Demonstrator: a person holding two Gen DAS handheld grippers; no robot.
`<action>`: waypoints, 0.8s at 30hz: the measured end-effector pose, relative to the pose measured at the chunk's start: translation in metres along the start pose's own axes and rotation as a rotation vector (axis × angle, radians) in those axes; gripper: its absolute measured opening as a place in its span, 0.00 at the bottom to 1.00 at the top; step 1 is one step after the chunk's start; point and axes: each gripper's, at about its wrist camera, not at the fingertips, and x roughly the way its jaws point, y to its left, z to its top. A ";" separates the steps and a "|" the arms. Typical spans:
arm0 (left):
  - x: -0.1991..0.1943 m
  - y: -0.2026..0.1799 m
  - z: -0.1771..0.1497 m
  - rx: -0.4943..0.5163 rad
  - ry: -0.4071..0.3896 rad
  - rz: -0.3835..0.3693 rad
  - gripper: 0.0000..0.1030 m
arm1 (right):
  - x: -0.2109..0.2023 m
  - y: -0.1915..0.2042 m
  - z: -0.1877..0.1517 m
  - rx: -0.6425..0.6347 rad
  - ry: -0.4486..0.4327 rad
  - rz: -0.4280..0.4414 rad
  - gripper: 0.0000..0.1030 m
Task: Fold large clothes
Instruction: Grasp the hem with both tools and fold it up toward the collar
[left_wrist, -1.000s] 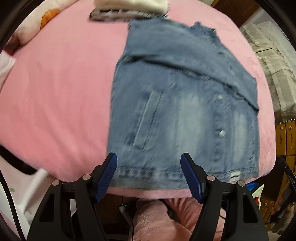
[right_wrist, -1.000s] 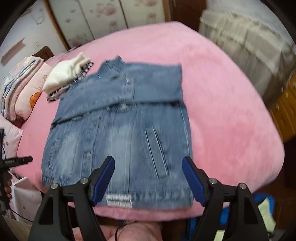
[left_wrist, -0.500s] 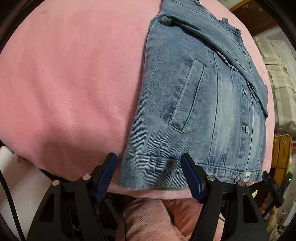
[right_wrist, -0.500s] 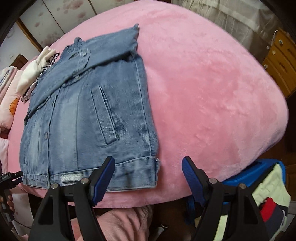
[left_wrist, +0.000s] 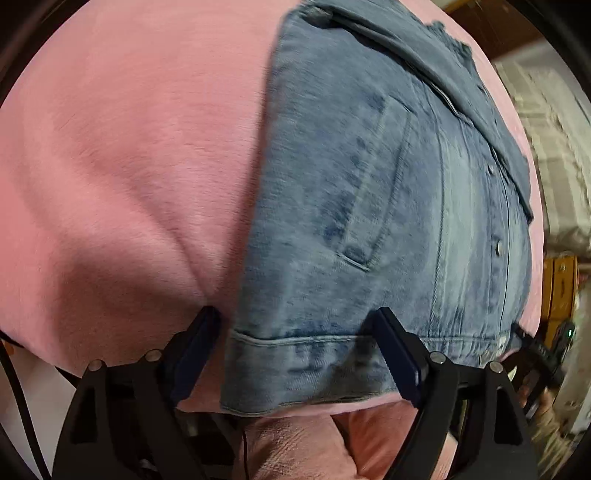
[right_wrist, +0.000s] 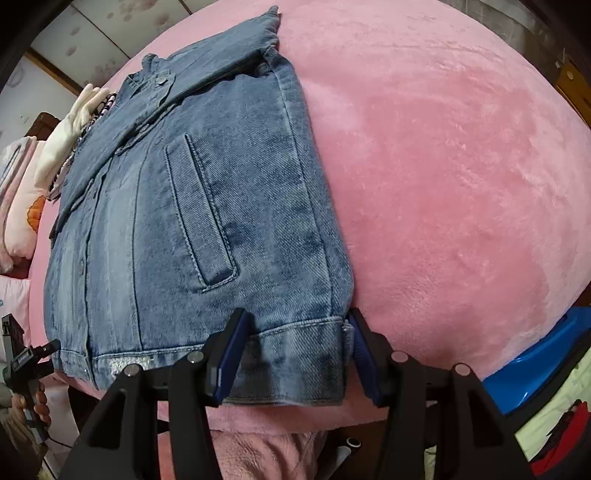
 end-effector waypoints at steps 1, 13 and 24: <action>0.001 -0.003 0.001 0.011 0.008 0.010 0.77 | 0.002 0.002 0.001 0.002 0.005 -0.013 0.54; -0.040 -0.049 0.017 0.083 0.095 0.059 0.11 | -0.037 0.049 0.022 -0.087 0.084 -0.157 0.17; -0.136 -0.056 0.058 -0.130 -0.046 -0.277 0.11 | -0.130 0.088 0.060 -0.062 -0.046 -0.033 0.16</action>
